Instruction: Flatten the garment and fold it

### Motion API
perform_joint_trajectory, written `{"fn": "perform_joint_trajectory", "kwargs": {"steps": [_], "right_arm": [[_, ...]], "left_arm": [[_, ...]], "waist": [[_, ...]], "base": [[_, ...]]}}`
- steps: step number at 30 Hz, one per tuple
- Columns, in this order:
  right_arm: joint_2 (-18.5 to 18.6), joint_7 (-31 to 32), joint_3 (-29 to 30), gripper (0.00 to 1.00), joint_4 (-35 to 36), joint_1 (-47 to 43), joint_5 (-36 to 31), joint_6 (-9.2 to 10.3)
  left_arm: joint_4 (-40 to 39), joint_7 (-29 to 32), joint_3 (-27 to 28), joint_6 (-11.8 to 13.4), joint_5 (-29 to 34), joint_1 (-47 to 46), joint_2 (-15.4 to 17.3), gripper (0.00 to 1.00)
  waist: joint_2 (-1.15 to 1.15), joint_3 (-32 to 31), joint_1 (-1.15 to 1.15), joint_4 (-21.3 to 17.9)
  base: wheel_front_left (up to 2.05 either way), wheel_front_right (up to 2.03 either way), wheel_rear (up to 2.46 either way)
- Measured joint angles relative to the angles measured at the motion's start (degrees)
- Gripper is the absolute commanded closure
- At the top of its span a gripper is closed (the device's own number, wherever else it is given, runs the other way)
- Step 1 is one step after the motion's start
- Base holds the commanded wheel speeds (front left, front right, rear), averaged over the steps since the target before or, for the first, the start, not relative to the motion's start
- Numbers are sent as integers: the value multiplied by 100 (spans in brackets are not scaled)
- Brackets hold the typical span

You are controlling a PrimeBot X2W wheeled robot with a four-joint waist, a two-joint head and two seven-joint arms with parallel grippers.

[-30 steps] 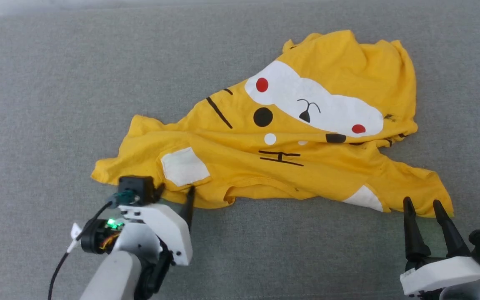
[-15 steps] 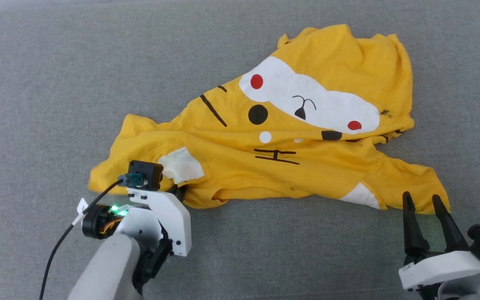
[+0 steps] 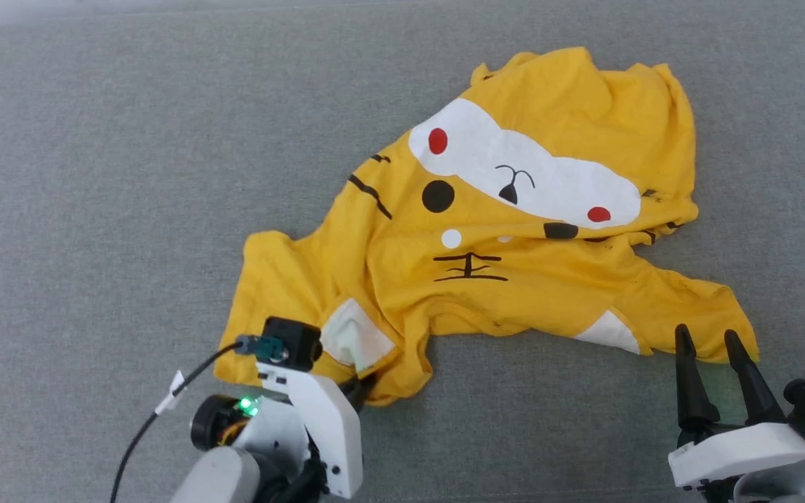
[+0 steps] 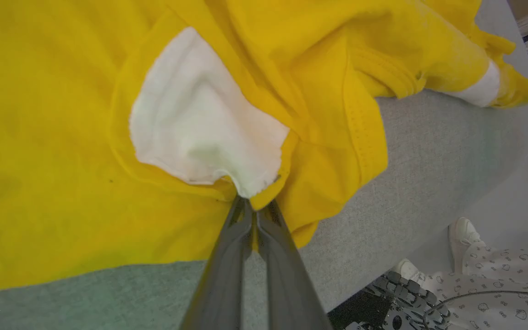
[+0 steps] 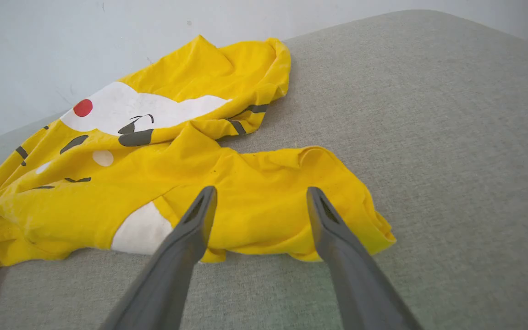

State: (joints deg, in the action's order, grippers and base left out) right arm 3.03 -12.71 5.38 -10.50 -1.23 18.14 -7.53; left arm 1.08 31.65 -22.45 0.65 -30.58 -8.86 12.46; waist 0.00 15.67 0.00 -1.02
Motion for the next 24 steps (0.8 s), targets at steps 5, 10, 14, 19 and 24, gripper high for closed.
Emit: {"fn": "perform_joint_trajectory", "kwargs": {"steps": [5,10,14,19,24], "right_arm": [[-1,2,-5,0,-37,2,-1,0],[-1,7,-18,0,-63,2,-2,0],[0,9,-22,0,-71,2,-2,0],[-1,9,-23,0,-58,-6,-3,0],[-1,9,-19,0,-30,-30,-3,0]], "left_arm": [[47,-114,-93,45,-151,152,-244,100],[168,-185,-176,41,-223,192,-382,100],[162,-580,-42,125,-201,190,-447,0],[-170,-1179,214,137,-238,191,-505,0],[-675,-2691,797,292,69,228,-521,0]], "waist": [[0,-42,0,41],[0,-120,0,58],[0,-172,0,57],[0,-214,0,38],[0,-224,0,7]], "base": [[0,0,0],[0,0,0],[0,0,0],[0,0,0],[0,0,0]]}}
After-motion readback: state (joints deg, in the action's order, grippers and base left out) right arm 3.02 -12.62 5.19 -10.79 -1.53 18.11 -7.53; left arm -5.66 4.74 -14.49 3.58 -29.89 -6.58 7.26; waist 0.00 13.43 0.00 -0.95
